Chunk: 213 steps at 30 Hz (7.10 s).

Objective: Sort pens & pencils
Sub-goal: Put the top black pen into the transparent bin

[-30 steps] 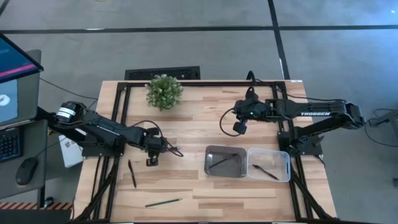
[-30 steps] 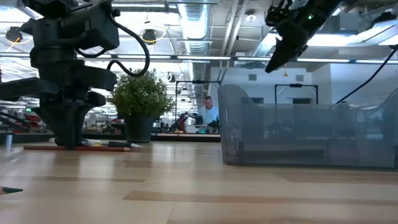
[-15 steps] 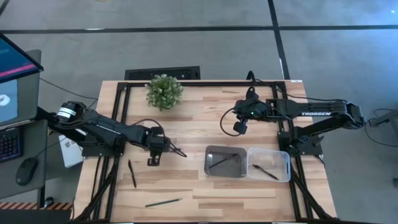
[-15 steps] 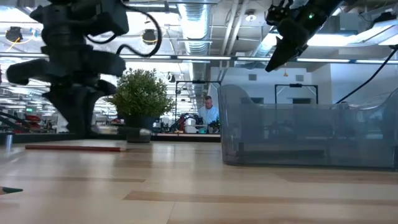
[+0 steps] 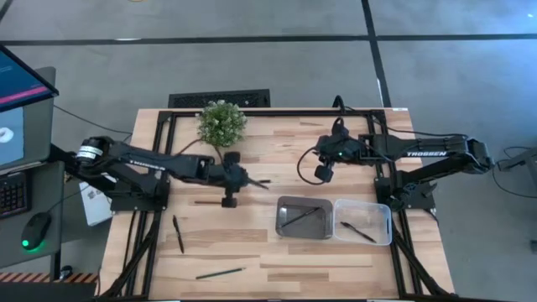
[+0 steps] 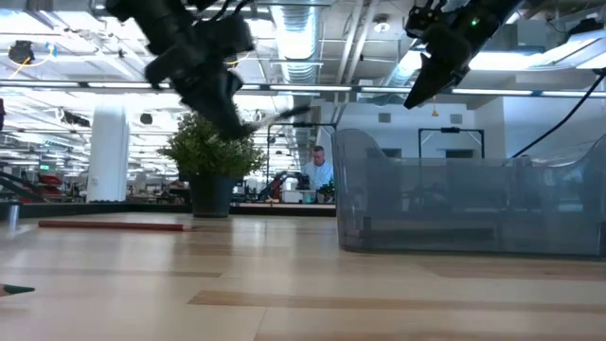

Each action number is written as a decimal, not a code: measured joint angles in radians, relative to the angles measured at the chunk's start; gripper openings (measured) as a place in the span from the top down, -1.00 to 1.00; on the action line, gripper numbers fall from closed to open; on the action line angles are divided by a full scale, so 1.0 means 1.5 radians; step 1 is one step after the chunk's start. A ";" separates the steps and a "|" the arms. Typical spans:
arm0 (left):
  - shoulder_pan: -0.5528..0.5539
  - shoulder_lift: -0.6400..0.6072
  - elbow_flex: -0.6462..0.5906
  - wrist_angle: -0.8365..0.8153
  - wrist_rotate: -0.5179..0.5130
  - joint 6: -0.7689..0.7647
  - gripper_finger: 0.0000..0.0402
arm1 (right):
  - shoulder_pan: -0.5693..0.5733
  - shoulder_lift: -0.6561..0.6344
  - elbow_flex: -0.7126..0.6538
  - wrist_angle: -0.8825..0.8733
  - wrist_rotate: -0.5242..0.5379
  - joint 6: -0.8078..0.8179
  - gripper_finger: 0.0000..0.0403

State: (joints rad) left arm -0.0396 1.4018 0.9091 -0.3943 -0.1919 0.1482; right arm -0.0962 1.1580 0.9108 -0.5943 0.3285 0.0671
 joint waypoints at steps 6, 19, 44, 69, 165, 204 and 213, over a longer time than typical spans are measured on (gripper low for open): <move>0.040 0.025 0.072 -0.002 0.032 0.039 0.79 | 0.014 0.000 0.022 -0.069 -0.034 0.042 0.64; 0.060 0.244 0.336 -0.145 0.113 0.162 0.79 | 0.061 -0.001 0.135 -0.179 -0.087 0.091 0.64; 0.042 0.280 0.436 -0.111 0.014 0.439 0.79 | 0.082 0.005 0.145 -0.114 -0.239 0.165 -0.23; 0.000 0.279 0.436 0.047 -0.166 0.587 0.79 | 0.089 0.005 0.145 -0.086 -0.236 0.221 -0.24; 0.112 0.221 0.429 -0.282 0.106 0.200 0.65 | 0.721 0.014 -0.017 -0.415 0.027 1.085 0.73; 0.112 0.221 0.429 -0.267 0.105 0.155 0.65 | 0.848 0.014 -0.166 -0.256 0.006 1.218 0.62; 0.112 0.221 0.429 -0.268 0.106 0.157 0.65 | 0.848 0.014 -0.166 -0.256 0.006 1.225 0.61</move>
State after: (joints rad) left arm 0.1287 1.7336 1.5524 -0.7959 -0.0334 0.3835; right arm 1.1755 1.1790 0.6621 -0.9787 0.3372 1.9046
